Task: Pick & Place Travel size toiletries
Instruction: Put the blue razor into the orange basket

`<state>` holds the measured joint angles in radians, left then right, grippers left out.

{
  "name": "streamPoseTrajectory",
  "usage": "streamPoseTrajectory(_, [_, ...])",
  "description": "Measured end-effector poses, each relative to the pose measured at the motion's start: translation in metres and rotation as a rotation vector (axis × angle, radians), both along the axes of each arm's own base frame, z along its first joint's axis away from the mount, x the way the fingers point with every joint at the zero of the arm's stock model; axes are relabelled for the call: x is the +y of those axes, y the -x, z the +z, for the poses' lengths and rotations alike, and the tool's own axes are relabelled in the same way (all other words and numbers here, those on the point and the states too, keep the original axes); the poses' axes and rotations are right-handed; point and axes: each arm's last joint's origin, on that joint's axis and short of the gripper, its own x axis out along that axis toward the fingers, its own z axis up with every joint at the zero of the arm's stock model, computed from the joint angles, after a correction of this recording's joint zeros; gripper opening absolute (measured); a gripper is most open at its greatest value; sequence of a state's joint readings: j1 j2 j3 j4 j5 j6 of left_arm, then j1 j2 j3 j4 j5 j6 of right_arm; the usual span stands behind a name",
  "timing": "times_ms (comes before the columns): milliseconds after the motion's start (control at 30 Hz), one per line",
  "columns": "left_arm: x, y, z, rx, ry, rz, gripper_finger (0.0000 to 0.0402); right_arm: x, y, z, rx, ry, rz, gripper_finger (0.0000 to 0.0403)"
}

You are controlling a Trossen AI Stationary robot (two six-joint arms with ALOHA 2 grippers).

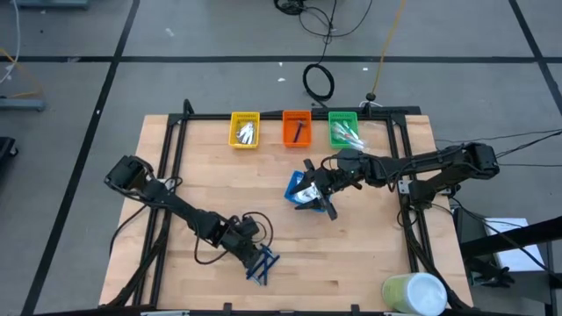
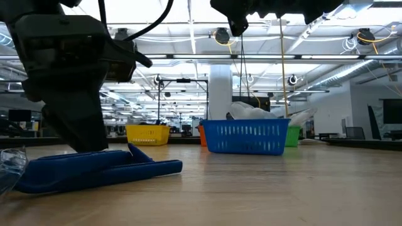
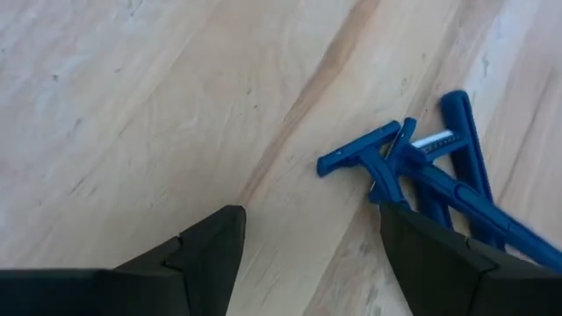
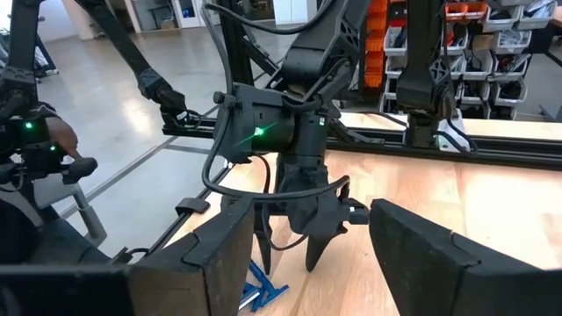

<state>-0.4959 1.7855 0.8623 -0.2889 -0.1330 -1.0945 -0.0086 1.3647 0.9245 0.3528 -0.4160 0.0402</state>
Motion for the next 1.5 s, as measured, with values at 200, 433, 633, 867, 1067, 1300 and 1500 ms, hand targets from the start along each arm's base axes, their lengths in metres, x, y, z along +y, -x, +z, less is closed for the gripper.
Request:
streamPoseTrajectory(200, [-0.002, -0.007, 0.019, -0.079, -0.058, -0.199, 0.0263, 0.0, 0.0, 0.0, -0.008, 0.016, 0.002, 0.0213])
streamPoseTrajectory(433, [-0.018, -0.028, 0.072, -0.113, -0.296, -0.524, 0.0142, 0.0, 0.0, -0.001, 0.001, 0.017, 0.003, 0.0212])
streamPoseTrajectory(633, [-0.031, -0.048, 0.065, -0.212, -0.365, -0.813, 0.0012, 0.0, 0.001, -0.004, 0.039, 0.02, 0.005, 0.0212])
streamPoseTrajectory(867, [-0.037, -0.07, 0.029, -0.287, -0.289, -0.99, 0.0003, 0.0, 0.001, -0.005, 0.047, 0.022, 0.005, 0.0212])
streamPoseTrajectory(1067, [-0.041, -0.072, 0.008, -0.251, -0.271, -1.006, 0.0003, 0.0, 0.001, -0.006, 0.065, 0.001, 0.001, 0.0212])
streamPoseTrajectory(1300, [-0.033, -0.067, 0.01, -0.158, -0.408, -0.945, 0.0005, 0.0, 0.002, -0.009, 0.092, -0.001, 0.0, 0.0212])
streamPoseTrajectory(1500, [-0.014, -0.056, 0.017, 0.012, -0.515, -0.906, 0.0002, 0.002, 0.002, -0.01, 0.109, -0.002, 0.01, 0.0212])
